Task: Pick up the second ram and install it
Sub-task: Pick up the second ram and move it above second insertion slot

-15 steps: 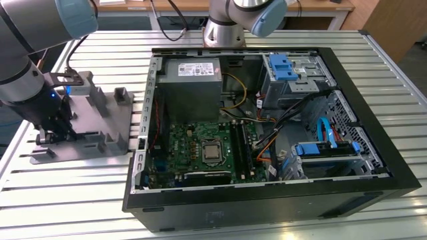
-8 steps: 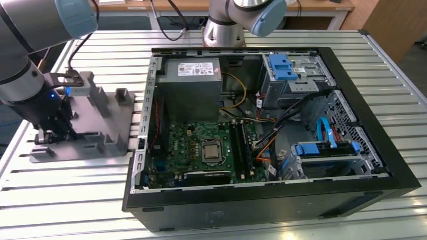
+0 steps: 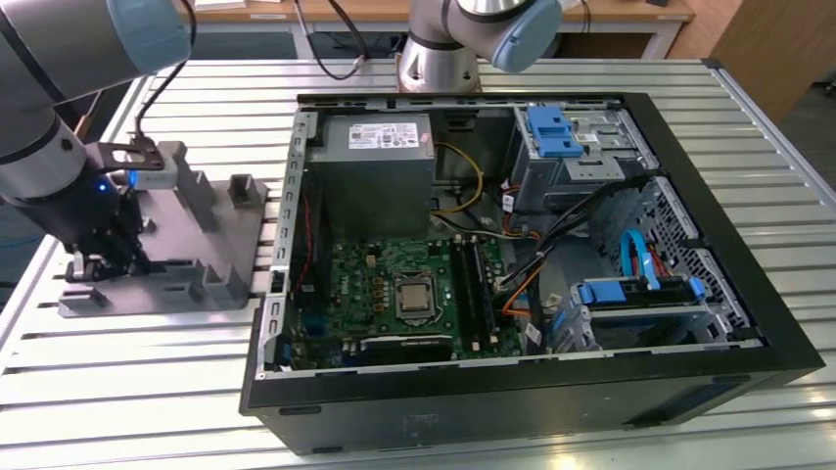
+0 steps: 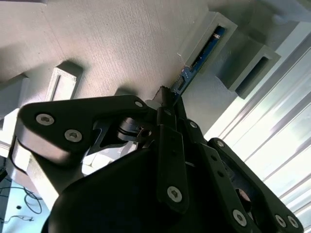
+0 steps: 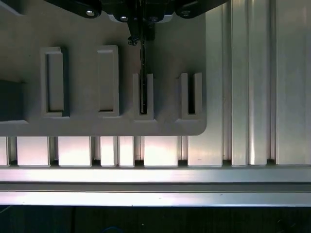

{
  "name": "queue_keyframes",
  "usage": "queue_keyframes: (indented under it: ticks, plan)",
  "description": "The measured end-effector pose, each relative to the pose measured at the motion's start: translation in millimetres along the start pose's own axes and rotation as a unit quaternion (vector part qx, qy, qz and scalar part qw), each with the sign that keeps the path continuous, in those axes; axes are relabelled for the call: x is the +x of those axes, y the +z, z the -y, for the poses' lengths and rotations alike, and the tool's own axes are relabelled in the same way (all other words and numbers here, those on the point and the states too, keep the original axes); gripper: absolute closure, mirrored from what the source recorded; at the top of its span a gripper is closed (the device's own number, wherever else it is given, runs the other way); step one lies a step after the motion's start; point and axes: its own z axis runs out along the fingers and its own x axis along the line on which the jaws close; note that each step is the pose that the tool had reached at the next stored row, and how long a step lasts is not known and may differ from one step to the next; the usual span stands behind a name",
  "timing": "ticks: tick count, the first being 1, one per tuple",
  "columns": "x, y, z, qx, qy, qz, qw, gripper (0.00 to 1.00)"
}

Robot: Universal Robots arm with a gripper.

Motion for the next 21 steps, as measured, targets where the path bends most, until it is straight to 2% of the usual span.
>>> queue_keyframes:
  ticks: [7, 21]
  plan:
    - [-0.5, -11.9, 0.0, -0.0001, 0.000, 0.0060, 1.0000, 0.86]
    - [-1.7, -40.5, -0.2, -0.0001, 0.000, 0.0075, 1.0000, 0.86]
